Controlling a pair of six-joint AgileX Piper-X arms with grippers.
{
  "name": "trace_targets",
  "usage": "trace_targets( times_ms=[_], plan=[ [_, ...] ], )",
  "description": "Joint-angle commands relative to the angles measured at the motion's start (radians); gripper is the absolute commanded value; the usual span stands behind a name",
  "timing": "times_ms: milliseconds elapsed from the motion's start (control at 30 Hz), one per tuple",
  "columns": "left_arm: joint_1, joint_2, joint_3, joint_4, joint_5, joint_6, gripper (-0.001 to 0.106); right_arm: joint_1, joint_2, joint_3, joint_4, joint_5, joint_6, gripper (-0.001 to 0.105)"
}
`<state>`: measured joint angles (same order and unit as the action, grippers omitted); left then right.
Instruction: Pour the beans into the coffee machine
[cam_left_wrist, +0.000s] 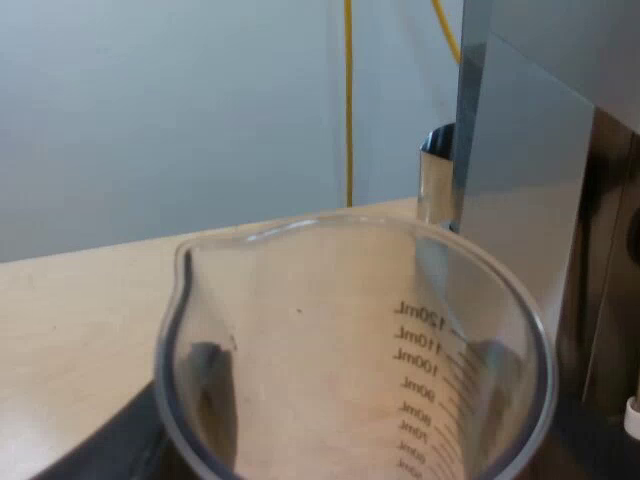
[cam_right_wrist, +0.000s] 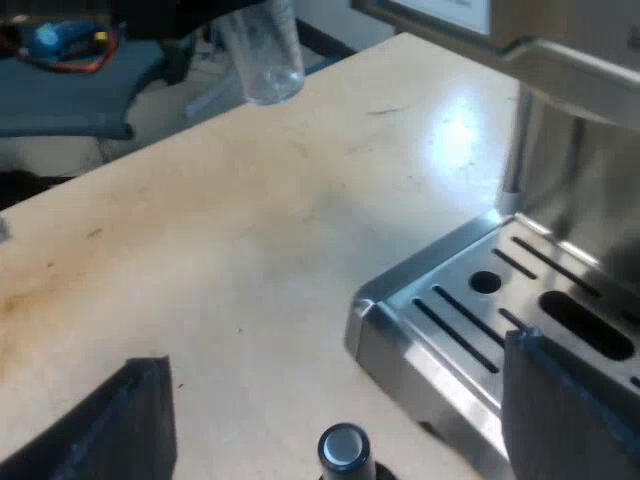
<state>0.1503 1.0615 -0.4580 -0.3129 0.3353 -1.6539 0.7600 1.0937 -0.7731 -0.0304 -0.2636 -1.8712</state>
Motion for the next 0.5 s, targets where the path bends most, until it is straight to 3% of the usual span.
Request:
trace_targets(
  times_ms=[33,233,500],
  plan=[
    [-0.004,0.036,0.004,-0.067,0.005,-0.023,0.039,0.002,0.017,-0.003,-0.041,0.000,-0.009,0.069],
    [-0.004,0.120,0.004,-0.168,0.005,-0.073,0.039,0.002,0.038,-0.003,-0.072,0.000,-0.009,0.069],
    [-0.004,0.255,0.004,-0.268,0.023,-0.074,0.039,0.002,0.040,-0.003,-0.070,0.000,-0.009,0.069]
  ],
)
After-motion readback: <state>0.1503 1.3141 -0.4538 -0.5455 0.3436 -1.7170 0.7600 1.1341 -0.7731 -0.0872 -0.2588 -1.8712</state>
